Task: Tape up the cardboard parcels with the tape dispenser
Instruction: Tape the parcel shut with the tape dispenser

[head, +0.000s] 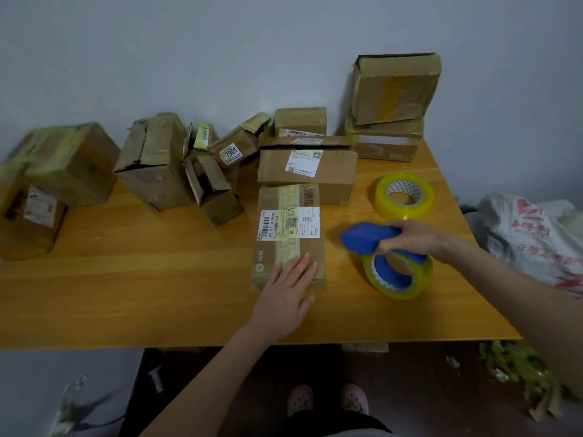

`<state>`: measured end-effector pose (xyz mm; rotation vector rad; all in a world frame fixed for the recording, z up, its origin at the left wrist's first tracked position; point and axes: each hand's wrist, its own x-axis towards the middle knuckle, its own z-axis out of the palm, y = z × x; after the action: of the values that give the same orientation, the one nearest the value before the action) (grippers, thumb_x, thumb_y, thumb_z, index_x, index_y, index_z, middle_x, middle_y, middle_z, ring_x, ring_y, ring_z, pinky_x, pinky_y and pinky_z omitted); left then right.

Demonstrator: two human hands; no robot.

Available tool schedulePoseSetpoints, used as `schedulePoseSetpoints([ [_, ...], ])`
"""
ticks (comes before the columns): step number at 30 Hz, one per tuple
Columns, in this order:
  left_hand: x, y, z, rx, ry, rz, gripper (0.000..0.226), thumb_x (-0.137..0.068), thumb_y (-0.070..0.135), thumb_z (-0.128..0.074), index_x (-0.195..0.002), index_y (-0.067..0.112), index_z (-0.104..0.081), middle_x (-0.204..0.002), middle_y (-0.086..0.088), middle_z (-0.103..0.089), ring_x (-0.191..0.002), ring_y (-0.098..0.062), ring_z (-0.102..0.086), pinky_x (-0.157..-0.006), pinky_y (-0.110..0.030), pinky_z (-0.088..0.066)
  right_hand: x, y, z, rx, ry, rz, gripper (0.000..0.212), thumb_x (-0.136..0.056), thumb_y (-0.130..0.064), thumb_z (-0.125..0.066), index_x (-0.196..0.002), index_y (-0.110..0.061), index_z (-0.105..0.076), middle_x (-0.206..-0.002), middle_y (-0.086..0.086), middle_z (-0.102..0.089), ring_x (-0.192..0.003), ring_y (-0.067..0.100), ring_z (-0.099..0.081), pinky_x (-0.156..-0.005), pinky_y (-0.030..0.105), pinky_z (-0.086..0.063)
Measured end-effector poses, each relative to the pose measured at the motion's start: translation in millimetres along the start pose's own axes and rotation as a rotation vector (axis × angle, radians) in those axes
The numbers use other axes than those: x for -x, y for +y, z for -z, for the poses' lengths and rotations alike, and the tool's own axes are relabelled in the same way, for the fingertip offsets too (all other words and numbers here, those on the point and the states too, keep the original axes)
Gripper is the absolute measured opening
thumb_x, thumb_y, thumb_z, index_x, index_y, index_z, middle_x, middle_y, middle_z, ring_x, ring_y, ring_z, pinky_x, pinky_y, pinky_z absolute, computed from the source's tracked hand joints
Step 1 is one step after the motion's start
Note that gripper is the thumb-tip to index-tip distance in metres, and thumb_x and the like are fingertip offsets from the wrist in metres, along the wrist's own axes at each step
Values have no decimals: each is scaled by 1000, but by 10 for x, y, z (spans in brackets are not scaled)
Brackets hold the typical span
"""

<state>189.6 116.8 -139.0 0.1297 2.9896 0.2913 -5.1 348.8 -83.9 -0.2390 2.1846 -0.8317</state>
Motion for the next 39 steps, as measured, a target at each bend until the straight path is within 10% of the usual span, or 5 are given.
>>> schedulePoseSetpoints([
  [7, -6, 99, 85, 238, 118, 58, 49, -104, 33, -31, -150, 23, -20, -154, 15, -6, -139, 6, 8, -115, -21, 11, -205, 464, -353, -934, 27, -305, 44, -86, -40, -67, -117, -9, -65, -95, 10, -71, -83, 25, -67, -67, 39, -55],
  [15, 213, -310, 342, 569, 573, 490, 37, -93, 14, -59, -129, 14, -57, -127, 1, -54, -101, -1, -56, -90, -18, -49, -36, 207, -428, 334, 615, 70, 58, -93, -45, -58, -138, -10, -50, -126, 16, -54, -115, 32, -50, -88, 40, -45],
  [23, 121, -542, 316, 685, 341, 762, 31, -88, 36, -65, -112, 16, -71, -83, 3, -71, -63, -1, -57, -51, -9, -40, 189, -520, -1421, 140, 270, 200, 41, -101, -38, -43, -134, -15, -54, -104, 6, -69, -88, 20, -65, -74, 35, -56],
  [31, 160, -685, 280, 990, 292, 767, 31, -81, 17, -74, -110, 5, -70, -99, -12, -72, -79, -20, -69, -84, -38, -56, 154, -469, -1439, 21, 219, 132, 43, -96, -32, -56, -137, -19, -52, -71, -11, -60, -48, 0, -59, -43, 9, -41],
  [39, 242, -738, 129, 699, 409, 428, 31, -75, 9, -77, -106, 6, -72, -79, 11, -57, -70, -1, -55, -65, -2, -42, 157, -332, -1545, 183, 313, 199, 72, -89, -27, -67, -151, -26, -28, -102, 2, -70, -91, 16, -66, -76, 23, -52],
])
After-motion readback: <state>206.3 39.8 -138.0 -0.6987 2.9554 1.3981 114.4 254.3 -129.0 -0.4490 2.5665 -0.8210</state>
